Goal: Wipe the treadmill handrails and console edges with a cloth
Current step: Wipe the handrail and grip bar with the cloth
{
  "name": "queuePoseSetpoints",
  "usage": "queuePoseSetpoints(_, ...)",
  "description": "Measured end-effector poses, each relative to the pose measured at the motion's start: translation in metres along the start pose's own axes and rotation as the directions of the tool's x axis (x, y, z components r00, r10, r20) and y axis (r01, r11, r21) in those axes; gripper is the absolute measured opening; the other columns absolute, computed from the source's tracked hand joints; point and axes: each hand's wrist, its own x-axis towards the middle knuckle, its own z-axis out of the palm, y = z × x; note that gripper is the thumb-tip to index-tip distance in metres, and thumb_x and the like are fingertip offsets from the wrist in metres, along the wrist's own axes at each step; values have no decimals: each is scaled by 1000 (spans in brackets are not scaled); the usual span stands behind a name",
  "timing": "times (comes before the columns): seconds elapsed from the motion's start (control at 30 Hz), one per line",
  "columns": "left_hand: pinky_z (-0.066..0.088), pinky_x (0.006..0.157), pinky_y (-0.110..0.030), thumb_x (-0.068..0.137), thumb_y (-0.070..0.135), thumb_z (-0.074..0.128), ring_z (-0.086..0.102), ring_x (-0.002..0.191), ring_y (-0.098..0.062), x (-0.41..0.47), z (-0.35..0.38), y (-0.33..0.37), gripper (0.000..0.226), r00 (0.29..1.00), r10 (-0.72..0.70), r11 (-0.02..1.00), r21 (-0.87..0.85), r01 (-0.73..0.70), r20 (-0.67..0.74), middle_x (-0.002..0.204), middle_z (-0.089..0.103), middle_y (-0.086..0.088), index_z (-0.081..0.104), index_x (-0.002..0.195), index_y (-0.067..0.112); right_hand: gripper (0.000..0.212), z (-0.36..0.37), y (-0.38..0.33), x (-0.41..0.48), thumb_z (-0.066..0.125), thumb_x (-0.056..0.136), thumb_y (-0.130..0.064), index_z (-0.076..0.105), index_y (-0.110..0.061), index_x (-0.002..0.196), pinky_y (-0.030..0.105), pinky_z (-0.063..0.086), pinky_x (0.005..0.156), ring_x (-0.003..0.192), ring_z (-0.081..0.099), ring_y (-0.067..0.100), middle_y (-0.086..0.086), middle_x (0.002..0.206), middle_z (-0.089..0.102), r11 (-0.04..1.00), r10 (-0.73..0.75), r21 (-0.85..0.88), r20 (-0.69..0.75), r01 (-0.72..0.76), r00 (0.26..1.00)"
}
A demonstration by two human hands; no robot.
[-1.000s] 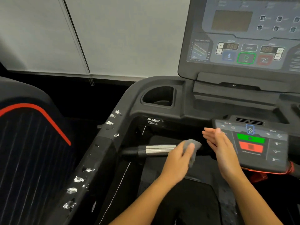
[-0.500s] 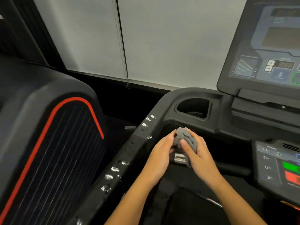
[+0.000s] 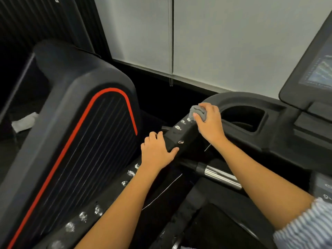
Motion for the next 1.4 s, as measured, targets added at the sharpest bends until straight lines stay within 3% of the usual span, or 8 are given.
queuePoseSetpoints(0.2, 38, 89, -33, 80, 62, 50, 47, 108, -22, 4, 5, -1, 74, 1000, 2, 999, 33, -1, -25, 123, 44, -5, 40, 134, 12, 43, 41, 26, 30, 35, 101, -28, 37, -21, 143, 43, 9, 114, 142, 21, 27, 8, 151, 32, 939, -27, -319, 306, 130, 952)
queuePoseSetpoints(0.4, 37, 81, -32, 74, 65, 49, 51, 96, -21, 9, 11, -3, 73, 994, 26, 999, 38, -21, -111, 111, 50, -4, 49, 125, 13, 35, 54, 7, -3, 41, 99, -18, 51, -14, 133, 28, 21, 112, 127, 44, 19, 5, 133, 55, 920, -317, -97, 384, 379, 868)
queuePoseSetpoints(0.5, 38, 78, -32, 66, 71, 30, 53, 89, -20, 8, 15, -6, 84, 985, 41, 998, 56, -32, -166, 104, 53, -4, 54, 120, 13, 37, 46, 18, 2, 39, 100, -22, 48, -20, 136, 31, 20, 113, 134, 36, 18, 3, 138, 50, 932, -292, -86, 394, 351, 872)
queuePoseSetpoints(0.67, 41, 77, -34, 66, 69, 30, 55, 83, -21, 7, 19, -6, 82, 978, 41, 998, 52, -31, -206, 97, 55, -5, 58, 115, 10, 39, 41, 27, 30, 35, 101, -21, 43, -20, 139, 36, 6, 115, 142, 23, 24, 6, 146, 41, 963, -105, -193, 370, 187, 923)
queuePoseSetpoints(0.87, 40, 83, -33, 68, 67, 38, 58, 91, -20, 4, 16, -5, 81, 974, 33, 999, -29, -40, -223, 103, 58, -3, 50, 123, 9, 36, 53, -1, -17, 41, 98, -28, 52, -19, 131, 34, 23, 112, 125, 43, 13, -2, 130, 56, 888, -400, -17, 462, 459, 791)
queuePoseSetpoints(0.97, 38, 90, -33, 69, 64, 49, 57, 98, -19, 2, 14, -5, 82, 976, 25, 996, -81, -44, -214, 110, 58, -3, 43, 129, 9, 41, 46, 13, -20, 38, 96, -38, 49, -23, 134, 38, 26, 113, 131, 39, 12, -4, 133, 53, 891, -407, 11, 468, 455, 785)
queuePoseSetpoints(1.13, 36, 92, -32, 69, 66, 37, 56, 96, -16, 2, 13, -4, 87, 975, 33, 996, -73, -50, -218, 111, 57, -2, 36, 136, 11, 40, 48, 12, -9, 35, 99, -30, 45, -22, 137, 30, 0, 114, 141, 23, 17, 1, 142, 43, 951, -237, -104, 357, 290, 904)
queuePoseSetpoints(1.4, 31, 101, -32, 82, 56, 24, 53, 109, -15, 0, 16, -4, 74, 974, 8, 983, -178, -49, -225, 122, 54, 0, 27, 142, 14, 47, 50, 17, -54, 21, 98, -45, 20, -34, 144, 18, -17, 110, 144, -1, 8, -5, 150, 23, 960, -274, 68, 431, 272, 859)
